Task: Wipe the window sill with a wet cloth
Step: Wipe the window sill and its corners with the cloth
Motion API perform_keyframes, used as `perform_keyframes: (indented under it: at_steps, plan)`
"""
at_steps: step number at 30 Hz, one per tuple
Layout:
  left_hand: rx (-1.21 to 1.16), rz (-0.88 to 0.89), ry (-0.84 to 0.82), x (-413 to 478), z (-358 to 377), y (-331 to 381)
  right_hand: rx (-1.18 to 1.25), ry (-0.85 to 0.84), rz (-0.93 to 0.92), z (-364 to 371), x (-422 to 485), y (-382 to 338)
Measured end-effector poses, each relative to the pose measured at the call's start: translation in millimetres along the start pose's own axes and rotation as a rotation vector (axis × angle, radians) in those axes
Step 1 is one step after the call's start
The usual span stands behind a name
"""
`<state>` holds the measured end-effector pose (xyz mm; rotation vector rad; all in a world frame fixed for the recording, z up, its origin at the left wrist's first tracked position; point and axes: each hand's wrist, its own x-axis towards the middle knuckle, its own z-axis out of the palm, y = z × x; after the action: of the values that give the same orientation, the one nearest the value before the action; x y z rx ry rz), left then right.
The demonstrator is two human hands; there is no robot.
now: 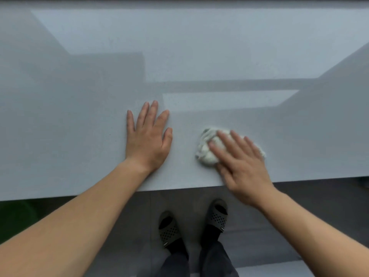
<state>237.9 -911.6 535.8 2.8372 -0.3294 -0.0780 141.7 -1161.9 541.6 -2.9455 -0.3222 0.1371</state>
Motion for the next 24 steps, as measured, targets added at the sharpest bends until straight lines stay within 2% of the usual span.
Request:
perform_keyframes:
  at_steps: [2, 4, 6, 8, 10, 11, 13, 15, 16, 17, 18, 21, 22, 24]
  plan:
    - [-0.018, -0.035, 0.020, 4, 0, 11, 0.060, 0.041, 0.234, -4, 7, 14]
    - [-0.085, 0.012, 0.048, 10, 1, 31, 0.065, 0.095, 0.341, -2, 5, 4]
    - [-0.176, 0.062, 0.057, 22, 3, 56, 0.021, 0.069, 0.188, 3, -9, -9]
    - [-0.237, 0.006, -0.004, 35, 6, 78, 0.001, -0.015, -0.068, 0, -23, 3]
    - [-0.224, -0.090, -0.065, 44, 13, 90, -0.014, -0.039, -0.169, -8, -22, 35]
    - [-0.168, -0.111, -0.086, 45, 18, 92, -0.019, -0.019, -0.118, -10, -17, 53]
    - [-0.033, -0.091, -0.093, 42, 26, 94, 0.012, 0.041, 0.130, -15, 0, 84]
    - [0.025, -0.088, -0.081, 40, 29, 95, 0.073, 0.089, 0.385, -18, 18, 93]
    - [0.040, -0.094, -0.076, 40, 30, 96, 0.087, 0.113, 0.453, -17, 23, 87]
    - [0.052, -0.099, -0.071, 41, 31, 96, 0.080, 0.128, 0.449, -16, 23, 79]
    - [0.061, -0.103, -0.065, 41, 30, 97, 0.061, 0.121, 0.363, -13, 17, 68]
    - [0.073, -0.107, -0.058, 41, 30, 99, 0.019, 0.028, -0.043, -13, -9, 65]
    - [0.075, -0.110, -0.062, 41, 30, 100, 0.021, 0.005, -0.115, -16, -7, 77]
    - [0.077, -0.118, -0.076, 41, 29, 101, 0.008, 0.000, -0.086, -22, 15, 106]
